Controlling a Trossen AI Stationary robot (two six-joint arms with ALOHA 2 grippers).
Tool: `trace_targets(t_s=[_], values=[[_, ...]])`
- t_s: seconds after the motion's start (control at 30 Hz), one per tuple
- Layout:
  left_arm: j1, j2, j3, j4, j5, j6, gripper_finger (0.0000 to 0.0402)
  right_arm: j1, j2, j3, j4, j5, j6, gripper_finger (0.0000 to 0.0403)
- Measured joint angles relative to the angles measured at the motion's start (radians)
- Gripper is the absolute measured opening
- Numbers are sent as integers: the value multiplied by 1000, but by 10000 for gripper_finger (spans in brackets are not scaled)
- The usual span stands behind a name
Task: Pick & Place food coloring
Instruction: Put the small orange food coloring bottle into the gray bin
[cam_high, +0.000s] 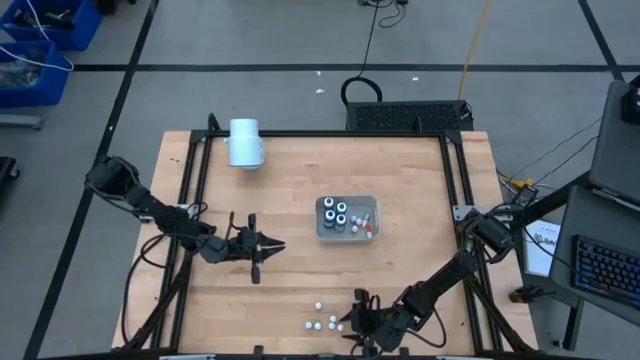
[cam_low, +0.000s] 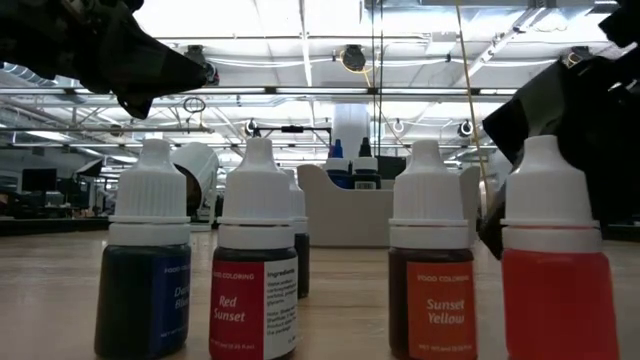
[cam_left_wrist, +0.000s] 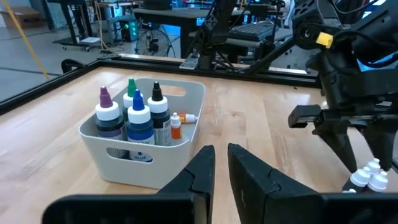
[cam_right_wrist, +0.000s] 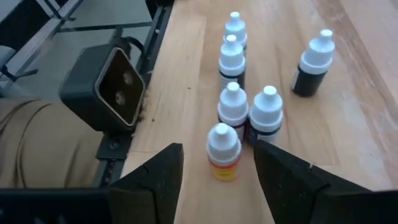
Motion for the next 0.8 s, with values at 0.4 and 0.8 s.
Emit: trace_targets(t_s=[0.4,0.8], values=[[0,0,0,0,0,0,51,-7,0,0,14,51,-11,185],[0,0,0,-1,0,0,51,-6,0,0,14,51,-13,170]])
